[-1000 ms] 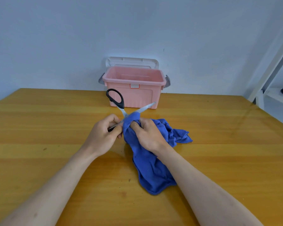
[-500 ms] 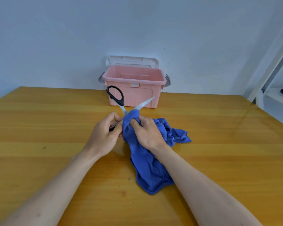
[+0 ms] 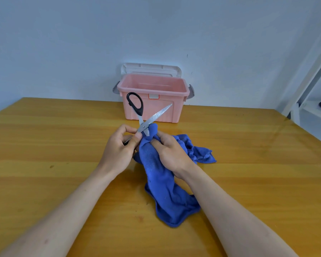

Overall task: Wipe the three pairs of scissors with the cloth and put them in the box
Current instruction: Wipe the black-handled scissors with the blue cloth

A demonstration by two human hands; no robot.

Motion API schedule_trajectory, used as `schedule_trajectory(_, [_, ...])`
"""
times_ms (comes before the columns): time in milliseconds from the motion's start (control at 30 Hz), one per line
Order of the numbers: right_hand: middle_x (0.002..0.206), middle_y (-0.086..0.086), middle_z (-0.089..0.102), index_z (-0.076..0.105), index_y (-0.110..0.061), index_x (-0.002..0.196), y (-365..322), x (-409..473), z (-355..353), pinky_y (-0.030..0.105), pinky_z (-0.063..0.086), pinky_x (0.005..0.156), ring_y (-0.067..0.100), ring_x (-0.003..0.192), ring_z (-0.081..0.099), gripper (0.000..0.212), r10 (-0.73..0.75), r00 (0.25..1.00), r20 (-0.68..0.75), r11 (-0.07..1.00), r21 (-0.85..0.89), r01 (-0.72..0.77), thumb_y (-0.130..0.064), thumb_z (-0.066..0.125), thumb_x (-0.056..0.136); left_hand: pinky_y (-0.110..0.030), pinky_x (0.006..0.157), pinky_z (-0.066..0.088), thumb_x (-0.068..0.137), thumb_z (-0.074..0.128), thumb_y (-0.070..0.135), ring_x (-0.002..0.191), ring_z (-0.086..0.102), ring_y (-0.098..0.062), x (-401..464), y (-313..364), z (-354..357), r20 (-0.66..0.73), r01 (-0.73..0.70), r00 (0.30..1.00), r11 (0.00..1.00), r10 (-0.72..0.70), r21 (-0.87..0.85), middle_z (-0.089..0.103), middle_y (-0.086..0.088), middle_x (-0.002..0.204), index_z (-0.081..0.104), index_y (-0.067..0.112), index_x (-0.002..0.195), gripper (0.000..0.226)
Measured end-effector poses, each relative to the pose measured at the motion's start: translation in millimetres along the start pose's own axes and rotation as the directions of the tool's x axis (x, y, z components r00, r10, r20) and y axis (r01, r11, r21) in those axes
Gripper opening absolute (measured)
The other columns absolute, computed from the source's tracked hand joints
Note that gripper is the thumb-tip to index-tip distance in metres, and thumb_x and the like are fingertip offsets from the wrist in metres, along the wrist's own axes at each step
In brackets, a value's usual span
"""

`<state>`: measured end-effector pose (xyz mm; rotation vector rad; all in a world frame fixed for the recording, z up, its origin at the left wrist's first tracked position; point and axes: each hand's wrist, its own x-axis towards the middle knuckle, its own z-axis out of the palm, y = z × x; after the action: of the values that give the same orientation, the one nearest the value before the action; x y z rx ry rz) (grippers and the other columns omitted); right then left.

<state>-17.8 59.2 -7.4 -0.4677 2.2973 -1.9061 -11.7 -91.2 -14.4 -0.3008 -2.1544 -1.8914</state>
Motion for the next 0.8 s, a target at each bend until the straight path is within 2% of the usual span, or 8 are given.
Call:
schedule_trajectory(67, [0.078,0.004,0.066,0.061,-0.009,0.091,-2,0,1,0.021,0.052,0.066,0.006,0.070,0.065,0.024,-0.029,0.997,-0.069,0.997,-0.067,0.024,-0.011,0.042,0.104,-0.013,0.044,0.034,0.100,0.051,0.016,0.041,0.044,-0.003,1,-2,-1,0.024,-0.031,0.999,0.999,0.030,0.017,0.059,0.007,0.053,0.049,0.013,0.089,0.011])
schedule_trajectory(133, [0.070,0.014,0.061,0.058,0.000,0.081,-1,3,1,0.029,0.050,0.063,0.018,0.064,0.060,0.029,-0.069,0.987,-0.143,0.992,-0.115,0.052,-0.014,0.046,0.103,-0.014,0.048,0.036,0.099,0.051,0.016,0.045,0.046,-0.003,0,-4,-2,0.053,-0.051,0.997,0.997,0.049,0.050,0.059,0.008,0.055,0.048,0.015,0.089,0.011])
schedule_trajectory(267, [0.052,0.003,0.036,0.042,-0.006,0.060,3,7,-3,0.023,0.031,0.047,0.011,0.050,0.035,0.041,-0.123,0.966,-0.227,0.968,-0.243,0.066,-0.014,0.054,0.098,-0.019,0.054,0.040,0.099,0.052,0.019,0.056,0.051,-0.006,-4,-9,-3,0.085,-0.124,0.990,0.978,0.111,0.166,0.059,0.007,0.060,0.050,0.022,0.086,0.013])
schedule_trajectory(400, [0.062,0.009,0.053,0.055,0.009,0.077,1,5,-9,0.029,0.043,0.055,0.015,0.057,0.051,0.039,-0.056,0.988,-0.141,0.978,-0.205,0.026,-0.020,0.048,0.103,-0.013,0.051,0.039,0.098,0.054,0.020,0.051,0.053,-0.002,-2,-5,2,0.034,-0.103,0.995,0.979,0.099,0.175,0.062,0.010,0.059,0.056,0.020,0.089,0.009])
schedule_trajectory(467, [0.068,0.001,0.063,0.063,0.000,0.085,-1,3,-9,0.022,0.049,0.060,0.007,0.063,0.061,0.032,-0.016,0.999,-0.036,0.997,-0.076,0.013,-0.017,0.044,0.105,-0.010,0.047,0.036,0.098,0.054,0.016,0.043,0.050,0.001,-1,-3,2,-0.009,-0.063,0.998,0.991,0.064,0.116,0.062,0.011,0.055,0.058,0.012,0.092,0.008])
schedule_trajectory(567, [0.087,0.000,0.070,0.064,-0.004,0.099,2,1,-12,0.024,0.053,0.076,0.010,0.085,0.067,0.023,-0.011,0.995,0.095,0.999,0.031,0.008,-0.008,0.041,0.104,-0.012,0.045,0.034,0.098,0.055,0.017,0.041,0.047,-0.002,1,-4,-1,-0.051,-0.028,0.998,0.998,0.032,0.064,0.061,0.006,0.056,0.060,0.013,0.093,0.009])
schedule_trajectory(667, [0.081,-0.013,0.071,0.063,-0.017,0.093,3,-2,-16,0.020,0.051,0.077,0.004,0.085,0.067,0.027,-0.003,0.995,0.097,1.000,0.015,0.001,-0.004,0.042,0.103,-0.017,0.046,0.035,0.098,0.055,0.018,0.045,0.045,-0.006,2,-7,-1,-0.042,-0.026,0.999,0.997,0.029,0.071,0.058,0.005,0.055,0.060,0.018,0.092,0.008])
schedule_trajectory(800, [0.065,-0.006,0.066,0.061,-0.016,0.074,-1,-1,-14,0.029,0.052,0.065,0.011,0.069,0.065,0.031,-0.048,0.998,-0.044,0.994,-0.100,0.044,-0.015,0.049,0.102,-0.011,0.046,0.033,0.098,0.054,0.014,0.042,0.043,-0.003,0,-5,3,-0.025,-0.069,0.997,0.997,0.070,0.041,0.054,0.006,0.052,0.056,0.011,0.096,0.005])
